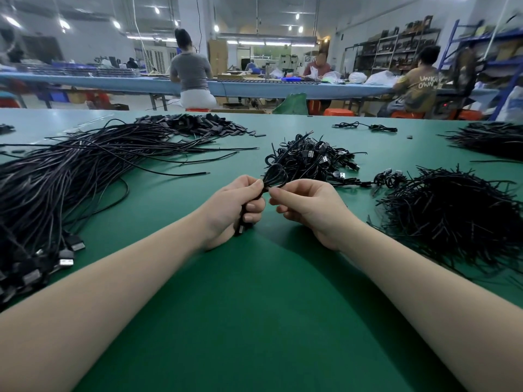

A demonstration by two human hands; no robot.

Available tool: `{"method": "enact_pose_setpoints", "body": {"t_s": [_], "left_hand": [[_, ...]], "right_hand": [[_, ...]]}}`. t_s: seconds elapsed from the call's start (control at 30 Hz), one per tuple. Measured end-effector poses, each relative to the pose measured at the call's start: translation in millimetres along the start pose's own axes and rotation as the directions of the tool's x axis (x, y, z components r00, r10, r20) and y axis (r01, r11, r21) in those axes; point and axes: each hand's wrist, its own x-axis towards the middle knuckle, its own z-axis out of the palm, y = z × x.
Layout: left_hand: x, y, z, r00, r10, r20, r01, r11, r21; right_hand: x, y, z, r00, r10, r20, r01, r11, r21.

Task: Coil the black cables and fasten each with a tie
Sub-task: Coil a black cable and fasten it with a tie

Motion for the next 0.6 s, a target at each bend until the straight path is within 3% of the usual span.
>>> {"method": "enact_pose_setpoints", "body": {"t_s": [0.3,0.33,0.4,0.47,0.5,0.57,0.6], "left_hand": [[-1,1,-1,1.0,-0.02,0.009,0.021,0.997,-0.074],[-1,1,2,1.0,-0.002,-0.015,0.001,0.997,-0.072],[1,-2,9,0.995,0.042,-0.094,-0.043,0.999,-0.008],[2,-4,16,0.983,0.064,-0.174,-0.045,0.993,0.11],[2,-4,19,0.978,0.057,-0.199,-0.024,0.986,0.165],[2,4,21,0.976,-0.018,-0.217,0.077,0.961,0.265],[1,11,19,0.972,-0.102,-0.211,0.166,0.935,0.312]], "right_hand": [[-2,-1,4,0.997,0.067,0.044,-0.073,0.987,0.14],[-1,0,7,0.999,0.033,0.009,-0.034,0.994,0.108],[1,1,11,0.985,-0.144,-0.1,0.126,0.977,-0.171],[2,0,13,0.907,-0.409,-0.102,0.283,0.769,-0.573],[1,-1,12,0.835,-0.55,-0.018,0.368,0.582,-0.726],[-1,-5,6,0.59,-0.749,0.301,0.494,0.04,-0.868],[-2,-6,1,0.463,-0.754,0.467,0.501,-0.212,-0.839]]}}
